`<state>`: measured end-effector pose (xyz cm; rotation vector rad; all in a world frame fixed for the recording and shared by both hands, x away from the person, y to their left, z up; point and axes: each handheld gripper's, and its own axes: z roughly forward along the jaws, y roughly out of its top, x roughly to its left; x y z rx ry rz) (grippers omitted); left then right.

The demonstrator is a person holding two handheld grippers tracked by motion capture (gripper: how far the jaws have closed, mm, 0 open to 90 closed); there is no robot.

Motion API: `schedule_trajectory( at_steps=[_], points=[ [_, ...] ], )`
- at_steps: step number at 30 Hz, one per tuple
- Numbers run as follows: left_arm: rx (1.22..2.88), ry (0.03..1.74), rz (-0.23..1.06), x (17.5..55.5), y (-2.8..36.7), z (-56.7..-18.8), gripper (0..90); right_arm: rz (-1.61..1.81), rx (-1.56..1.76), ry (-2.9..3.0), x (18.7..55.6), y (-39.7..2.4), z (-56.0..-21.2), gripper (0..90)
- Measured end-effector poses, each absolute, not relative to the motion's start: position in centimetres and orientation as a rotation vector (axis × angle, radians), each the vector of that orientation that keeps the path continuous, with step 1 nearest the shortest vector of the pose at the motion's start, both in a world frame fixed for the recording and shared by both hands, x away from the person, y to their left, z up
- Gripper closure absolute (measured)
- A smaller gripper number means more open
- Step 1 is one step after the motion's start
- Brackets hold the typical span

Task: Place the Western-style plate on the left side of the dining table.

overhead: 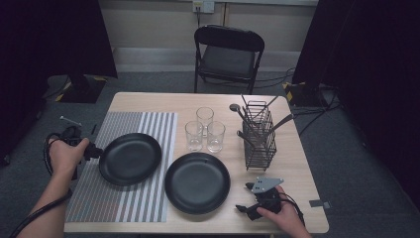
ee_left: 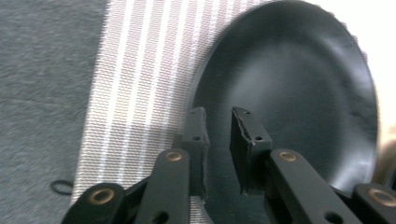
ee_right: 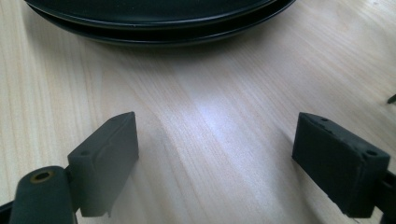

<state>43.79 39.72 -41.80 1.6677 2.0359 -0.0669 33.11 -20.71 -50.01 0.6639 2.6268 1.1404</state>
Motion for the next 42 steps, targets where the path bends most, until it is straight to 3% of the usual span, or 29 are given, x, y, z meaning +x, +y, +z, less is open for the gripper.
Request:
schedule_trajectory(
  at_steps=[42],
  points=[
    [1.721,1.743,-0.095,42.1,34.4,-40.4,46.4,1.140,0.666,2.625,33.1,-20.7,-50.0,13.7]
  ],
)
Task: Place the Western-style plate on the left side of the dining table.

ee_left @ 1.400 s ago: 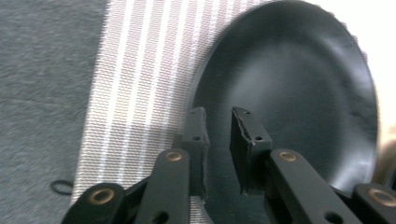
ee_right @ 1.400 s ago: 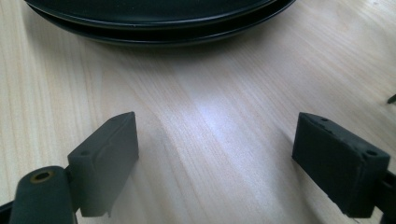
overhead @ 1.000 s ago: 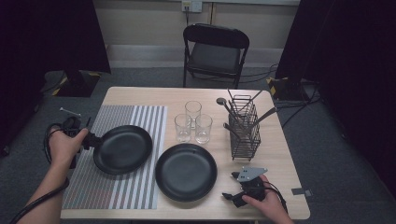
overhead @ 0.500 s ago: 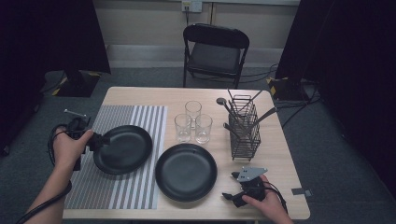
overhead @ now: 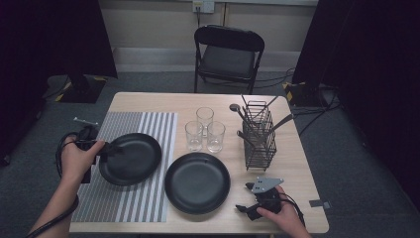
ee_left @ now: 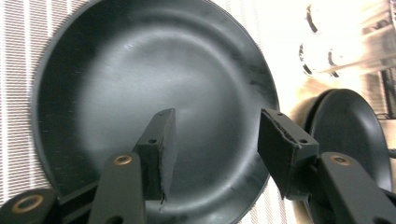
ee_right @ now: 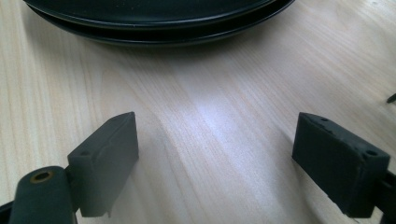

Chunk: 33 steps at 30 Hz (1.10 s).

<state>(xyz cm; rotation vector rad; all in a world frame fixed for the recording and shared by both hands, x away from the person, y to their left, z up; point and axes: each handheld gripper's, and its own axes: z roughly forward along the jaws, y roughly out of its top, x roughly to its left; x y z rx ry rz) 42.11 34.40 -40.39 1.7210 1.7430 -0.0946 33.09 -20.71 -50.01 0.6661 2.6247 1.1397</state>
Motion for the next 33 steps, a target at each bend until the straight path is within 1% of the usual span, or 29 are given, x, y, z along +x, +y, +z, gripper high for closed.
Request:
schedule_trajectory(
  at_steps=[3,4,7,15,21,26,30,33],
  points=[
    [1.718,1.739,-0.110,42.0,34.0,-40.6,44.6,1.140,0.664,2.624,33.1,-20.7,-50.0,13.8],
    [1.742,1.710,-0.119,42.0,34.1,-40.6,44.3,1.141,0.664,2.624,33.1,-20.7,-50.0,13.7],
    [1.732,1.703,-0.103,41.8,33.7,-40.5,42.5,1.140,0.666,2.625,33.1,-20.7,-50.0,13.7],
    [1.766,1.675,-0.070,41.5,32.8,-40.5,38.3,1.141,0.666,2.625,33.1,-20.7,-50.0,13.7],
    [1.789,1.640,-0.082,41.3,32.5,-40.8,36.9,1.141,0.664,2.624,33.1,-20.7,-50.0,13.7],
    [1.797,1.615,-0.065,41.1,31.9,-40.9,34.1,1.140,0.664,2.624,33.1,-20.7,-50.0,13.7],
    [1.815,1.579,-0.089,40.9,31.2,-41.2,31.6,1.140,0.664,2.624,33.1,-20.7,-50.0,13.8],
    [1.820,1.549,-0.083,40.8,30.6,-41.2,30.1,1.140,0.666,2.625,33.1,-20.7,-50.0,13.7]
  ],
)
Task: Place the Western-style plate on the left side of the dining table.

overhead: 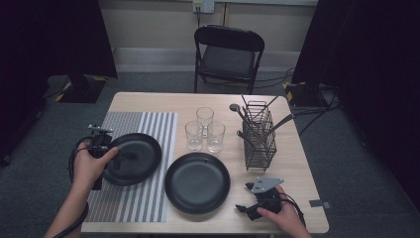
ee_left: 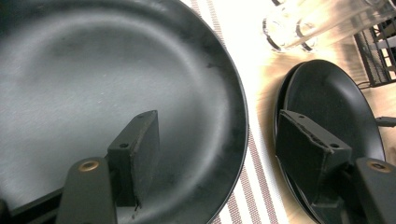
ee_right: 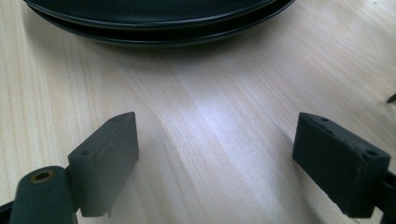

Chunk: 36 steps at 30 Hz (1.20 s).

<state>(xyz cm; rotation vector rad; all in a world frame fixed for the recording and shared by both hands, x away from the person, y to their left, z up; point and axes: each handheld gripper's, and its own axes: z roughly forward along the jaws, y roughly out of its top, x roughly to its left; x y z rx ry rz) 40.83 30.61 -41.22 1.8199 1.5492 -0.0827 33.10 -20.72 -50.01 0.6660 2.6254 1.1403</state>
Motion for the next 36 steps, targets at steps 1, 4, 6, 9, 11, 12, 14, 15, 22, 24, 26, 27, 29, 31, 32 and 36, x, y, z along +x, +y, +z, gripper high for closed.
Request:
schedule_trajectory(
  at_steps=[1,4,6,9,11,12,14,15,22,24,26,27,29,31,32,36],
  points=[
    [1.825,1.535,-0.091,40.8,30.5,-41.2,29.9,1.141,0.664,2.625,33.1,-20.7,-50.0,13.7],
    [1.817,1.521,-0.081,40.7,30.1,-41.3,28.4,1.141,0.664,2.624,33.1,-20.7,-50.0,13.8],
    [1.822,1.513,-0.077,40.6,29.9,-41.4,27.2,1.140,0.664,2.624,33.1,-20.7,-50.0,13.7],
    [1.824,1.493,-0.077,40.5,29.7,-41.6,27.2,1.138,0.665,2.623,33.1,-20.7,-50.0,13.7],
    [1.820,1.487,-0.090,40.4,29.7,-41.7,26.8,1.138,0.666,2.623,33.1,-20.7,-50.0,13.7],
    [1.821,1.490,-0.081,40.3,29.6,-41.8,26.6,1.137,0.668,2.624,33.1,-20.7,-50.0,13.7],
    [1.824,1.488,-0.064,40.3,29.6,-41.9,26.2,1.138,0.666,2.623,33.1,-20.7,-50.0,13.7],
    [1.826,1.479,-0.073,40.2,29.6,-42.1,25.9,1.138,0.664,2.623,33.1,-20.7,-50.0,13.7],
    [1.839,1.478,-0.096,40.1,29.6,-42.7,25.4,1.138,0.673,2.621,32.9,-20.8,-50.0,13.6],
    [1.849,1.474,-0.083,40.1,29.6,-42.8,25.2,1.141,0.673,2.625,33.0,-20.8,-50.0,13.7],
    [1.850,1.477,-0.082,40.1,29.6,-43.0,25.2,1.137,0.669,2.632,33.0,-20.8,-49.9,14.1],
    [1.850,1.469,-0.096,40.1,29.7,-43.1,25.3,1.132,0.674,2.640,33.0,-20.8,-49.9,14.3],
    [1.853,1.474,-0.088,40.1,29.6,-43.0,25.2,1.120,0.671,2.653,33.2,-20.8,-49.8,14.4],
    [1.854,1.465,-0.074,40.0,29.7,-42.8,25.4,1.107,0.670,2.661,33.3,-20.8,-49.7,14.6],
    [1.860,1.459,-0.074,40.0,29.8,-42.6,25.3,1.097,0.668,2.664,33.4,-20.8,-49.6,14.6],
    [1.847,1.452,-0.072,39.7,29.9,-42.2,25.3,1.066,0.666,2.682,33.6,-20.9,-49.2,15.6]
  ],
)
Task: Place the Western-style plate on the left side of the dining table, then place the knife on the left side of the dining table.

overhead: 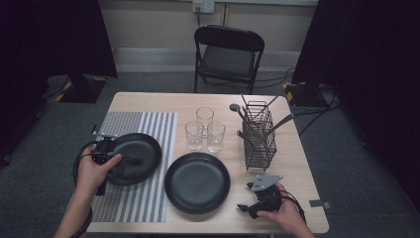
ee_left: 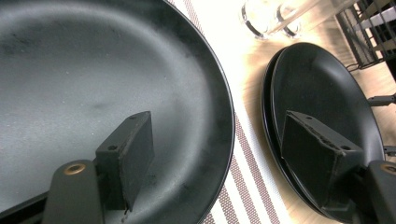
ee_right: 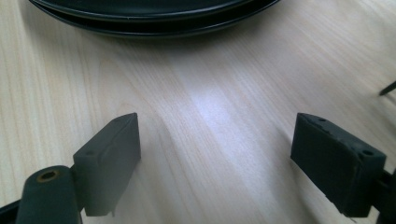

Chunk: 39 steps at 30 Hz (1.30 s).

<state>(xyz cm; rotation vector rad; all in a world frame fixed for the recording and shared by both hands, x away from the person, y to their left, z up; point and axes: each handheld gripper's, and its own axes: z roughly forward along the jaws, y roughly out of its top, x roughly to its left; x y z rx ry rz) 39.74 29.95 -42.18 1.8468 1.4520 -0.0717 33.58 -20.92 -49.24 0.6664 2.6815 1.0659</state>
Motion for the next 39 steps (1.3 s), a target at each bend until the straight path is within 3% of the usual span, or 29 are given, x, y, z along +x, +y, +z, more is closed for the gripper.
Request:
schedule_trajectory(
  at_steps=[39],
  points=[
    [1.896,1.426,-0.077,39.1,29.8,-42.3,25.7,1.065,0.662,2.696,35.4,-23.0,-39.2,18.4]
  ],
)
